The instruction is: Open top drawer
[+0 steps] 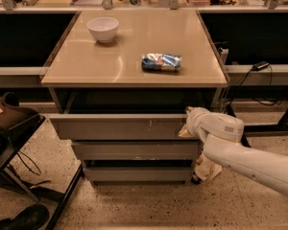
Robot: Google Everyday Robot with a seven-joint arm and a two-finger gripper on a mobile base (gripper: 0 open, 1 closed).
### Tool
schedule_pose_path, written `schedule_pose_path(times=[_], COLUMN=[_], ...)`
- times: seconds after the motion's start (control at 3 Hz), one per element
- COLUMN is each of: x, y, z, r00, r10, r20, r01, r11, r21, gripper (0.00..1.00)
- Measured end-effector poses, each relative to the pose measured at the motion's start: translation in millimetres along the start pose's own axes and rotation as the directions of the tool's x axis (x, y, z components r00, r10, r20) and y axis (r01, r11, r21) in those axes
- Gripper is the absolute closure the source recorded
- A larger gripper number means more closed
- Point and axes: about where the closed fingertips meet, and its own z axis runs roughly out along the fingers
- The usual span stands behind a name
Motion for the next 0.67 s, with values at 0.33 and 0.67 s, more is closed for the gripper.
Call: schedule_pose_path(times=[0.33, 0.67], x=[-1, 0], y=[-2, 4], z=[-2, -14], r00=[1.0, 1.0], r10=[0.0, 0.002], r20=[0.0, 0.006], r01=[0.0, -0.002], r11=[1.0, 1.0], r21=[0.0, 0.004], gripper=[1.0, 1.0])
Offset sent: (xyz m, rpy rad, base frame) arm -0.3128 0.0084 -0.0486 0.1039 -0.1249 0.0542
